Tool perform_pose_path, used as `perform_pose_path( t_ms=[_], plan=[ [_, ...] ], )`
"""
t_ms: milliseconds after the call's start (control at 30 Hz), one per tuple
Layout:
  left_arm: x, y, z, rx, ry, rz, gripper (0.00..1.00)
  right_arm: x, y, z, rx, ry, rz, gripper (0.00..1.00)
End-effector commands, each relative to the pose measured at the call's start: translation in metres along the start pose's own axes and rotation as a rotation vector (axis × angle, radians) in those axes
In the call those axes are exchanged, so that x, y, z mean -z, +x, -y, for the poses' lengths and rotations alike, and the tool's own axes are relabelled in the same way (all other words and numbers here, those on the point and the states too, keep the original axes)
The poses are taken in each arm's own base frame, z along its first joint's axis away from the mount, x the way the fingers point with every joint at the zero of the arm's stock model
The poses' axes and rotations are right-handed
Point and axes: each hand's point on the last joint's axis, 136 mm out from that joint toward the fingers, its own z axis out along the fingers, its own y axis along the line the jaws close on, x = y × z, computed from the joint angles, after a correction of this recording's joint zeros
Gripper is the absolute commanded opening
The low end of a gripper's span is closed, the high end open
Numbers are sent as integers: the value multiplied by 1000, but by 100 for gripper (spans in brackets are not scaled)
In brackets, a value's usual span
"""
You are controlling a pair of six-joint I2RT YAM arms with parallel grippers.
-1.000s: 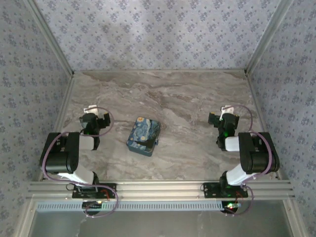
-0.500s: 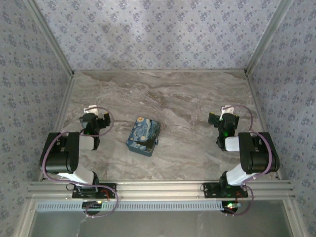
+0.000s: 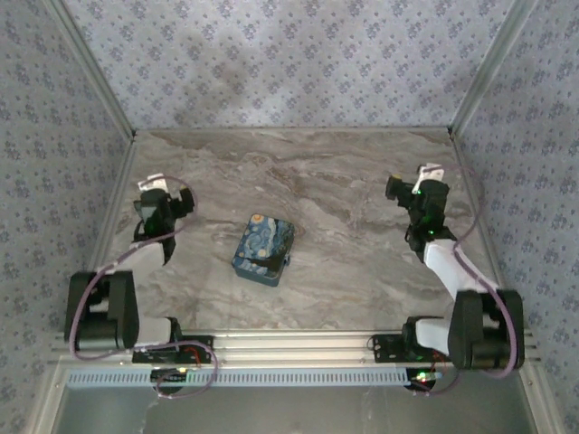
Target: Unlock the padlock with the key
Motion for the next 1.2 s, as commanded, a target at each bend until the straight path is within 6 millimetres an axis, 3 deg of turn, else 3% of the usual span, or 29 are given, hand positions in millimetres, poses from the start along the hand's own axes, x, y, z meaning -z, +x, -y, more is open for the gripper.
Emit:
perform_pose_path(
  t_ms=[0, 33, 67, 100, 233, 400, 467, 667, 767, 1000, 1167],
  plan=[
    [23, 3, -15, 344, -62, -86, 98, 14, 43, 19, -399, 43, -250, 100],
    [28, 4, -17, 425, -66, -106, 98, 13, 44, 13, -428, -27, -286, 96],
    [31, 4, -10, 462, -11, -121, 98, 12, 45, 5, -452, -98, -320, 84],
    [35, 1, 1, 477, 61, -135, 98, 14, 49, -4, -463, -147, -355, 80],
    [55, 8, 43, 474, 214, -268, 88, 29, 70, -37, -381, -215, -525, 70],
    [90, 48, 102, 360, 333, -466, 81, 43, 112, -68, -197, -192, -761, 44],
    [104, 62, 120, 319, 363, -522, 80, 45, 127, -76, -135, -184, -825, 39],
    [138, 91, 167, 249, 466, -616, 80, 39, 160, -88, 11, -126, -955, 36],
    [146, 100, 183, 198, 482, -649, 80, 32, 170, -96, 69, -112, -978, 36],
    [148, 105, 201, 154, 486, -671, 79, 22, 193, -96, 114, -74, -1052, 29],
    [151, 109, 201, 157, 483, -677, 79, 23, 200, -96, 145, -55, -1074, 27]
  ],
)
